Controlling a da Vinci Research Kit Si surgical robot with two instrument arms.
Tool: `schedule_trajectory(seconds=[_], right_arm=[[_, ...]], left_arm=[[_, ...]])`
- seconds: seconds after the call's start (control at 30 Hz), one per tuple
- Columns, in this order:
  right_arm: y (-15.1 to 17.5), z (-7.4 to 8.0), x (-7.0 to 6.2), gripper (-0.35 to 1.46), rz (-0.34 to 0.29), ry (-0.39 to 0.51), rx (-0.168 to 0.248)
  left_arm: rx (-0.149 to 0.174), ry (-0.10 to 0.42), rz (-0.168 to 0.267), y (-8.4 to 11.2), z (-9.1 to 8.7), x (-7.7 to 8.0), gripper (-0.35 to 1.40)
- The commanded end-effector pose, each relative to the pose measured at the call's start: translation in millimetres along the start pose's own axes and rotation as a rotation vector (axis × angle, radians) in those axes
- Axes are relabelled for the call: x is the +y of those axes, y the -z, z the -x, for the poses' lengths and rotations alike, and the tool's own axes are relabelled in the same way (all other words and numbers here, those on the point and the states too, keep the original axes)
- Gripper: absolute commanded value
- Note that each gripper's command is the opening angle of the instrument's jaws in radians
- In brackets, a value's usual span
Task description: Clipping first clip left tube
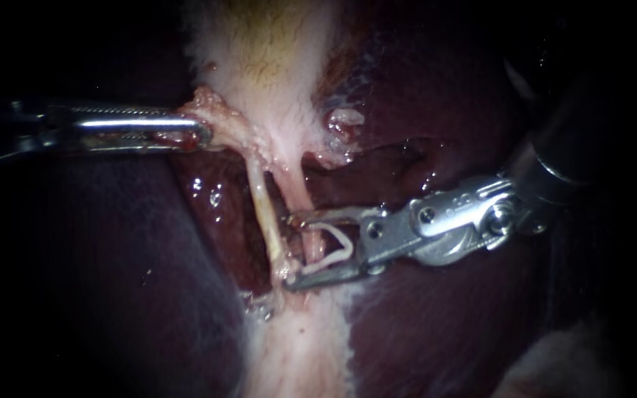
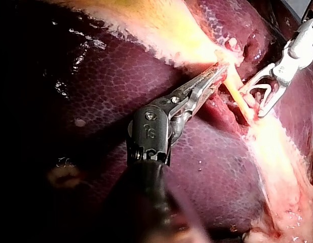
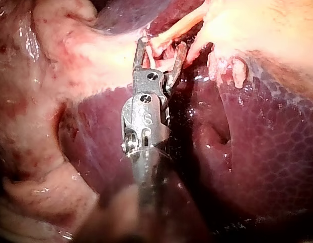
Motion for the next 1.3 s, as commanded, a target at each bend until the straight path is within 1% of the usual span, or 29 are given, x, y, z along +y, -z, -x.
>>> schedule_trajectory(seconds=[0.03,0.2,0.33,0.47,0.53,0.63,0.8,0.9,1.0,1.07,1.17,1.3], right_arm=[[-0.4,0.0,0.2,0.5,0.0,0.001,-0.001],[-2.0,0.1,0.7,0.5,-0.006,0.002,-0.004],[-3.0,0.0,0.3,0.5,-0.081,0.0,0.036],[-3.7,-0.4,-0.7,0.5,-0.148,-0.013,0.089],[-3.9,-0.7,-1.3,0.5,-0.168,-0.019,0.108],[-3.9,-1.3,-2.3,0.5,-0.2,-0.024,0.138],[-4.2,-2.6,-4.5,0.5,-0.256,-0.028,0.181],[-4.8,-3.8,-5.6,0.49,-0.285,-0.027,0.196],[-5.7,-4.8,-6.4,0.48,-0.311,-0.027,0.199],[-6.1,-5.2,-6.7,0.47,-0.315,-0.027,0.198],[-6.5,-5.2,-6.8,0.46,-0.317,-0.032,0.196],[-6.6,-4.8,-6.4,0.43,-0.31,-0.032,0.196]], left_arm=[[0.0,0.0,-0.001,0.0,0.0,0.1,-0.35],[-0.001,0.0,0.001,-0.2,-0.1,0.2,-0.35],[0.0,0.0,0.001,-0.2,-0.1,0.2,-0.35],[0.0,0.0,0.001,-0.2,-0.1,0.2,-0.35],[0.0,0.0,0.001,-0.3,-0.1,0.1,-0.35],[-0.001,0.0,0.002,-0.3,-0.1,0.0,-0.35],[-0.001,0.0,0.003,-0.2,0.0,-0.2,-0.35],[-0.001,0.0,0.003,-0.3,0.0,-0.3,-0.35],[-0.001,0.0,0.003,-0.4,0.0,-0.4,-0.35],[-0.001,0.0,0.003,-0.4,0.0,-0.5,-0.35],[-0.001,0.0,0.003,-0.5,0.0,-0.5,-0.35],[-0.001,0.0,0.003,-0.5,0.0,-0.5,-0.35]])
